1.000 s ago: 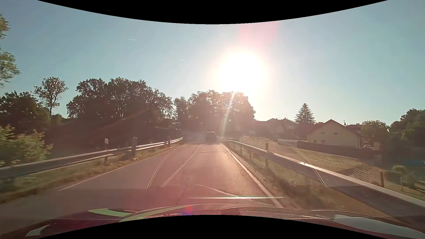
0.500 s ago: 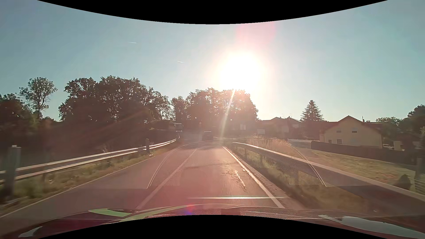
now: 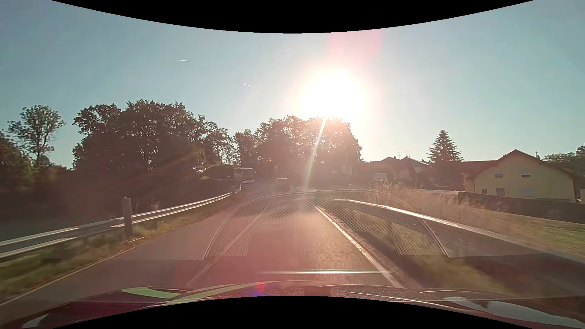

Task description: Follow the waypoints while adhering to traffic rules and regulations

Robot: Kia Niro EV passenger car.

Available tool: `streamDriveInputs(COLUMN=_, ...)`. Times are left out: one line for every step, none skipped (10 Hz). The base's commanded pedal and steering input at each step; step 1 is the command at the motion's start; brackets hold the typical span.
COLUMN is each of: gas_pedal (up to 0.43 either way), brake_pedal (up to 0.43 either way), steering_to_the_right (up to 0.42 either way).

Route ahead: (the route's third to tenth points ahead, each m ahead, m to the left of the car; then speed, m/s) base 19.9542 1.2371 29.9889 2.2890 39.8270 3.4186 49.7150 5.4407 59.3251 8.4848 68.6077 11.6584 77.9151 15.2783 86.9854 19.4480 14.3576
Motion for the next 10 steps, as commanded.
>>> streamDriveInputs(gas_pedal=0.059, brake_pedal=0.000, steering_to_the_right=-0.009)
streamDriveInputs(gas_pedal=0.059, brake_pedal=0.000, steering_to_the_right=-0.007)
streamDriveInputs(gas_pedal=0.059, brake_pedal=0.000, steering_to_the_right=-0.004)
streamDriveInputs(gas_pedal=0.059, brake_pedal=0.000, steering_to_the_right=-0.001)
streamDriveInputs(gas_pedal=0.059, brake_pedal=0.000, steering_to_the_right=-0.002)
streamDriveInputs(gas_pedal=0.059, brake_pedal=0.000, steering_to_the_right=-0.003)
streamDriveInputs(gas_pedal=0.059, brake_pedal=0.000, steering_to_the_right=-0.004)
streamDriveInputs(gas_pedal=0.059, brake_pedal=0.000, steering_to_the_right=-0.007)
streamDriveInputs(gas_pedal=0.067, brake_pedal=0.000, steering_to_the_right=-0.010)
streamDriveInputs(gas_pedal=0.067, brake_pedal=0.000, steering_to_the_right=-0.010)
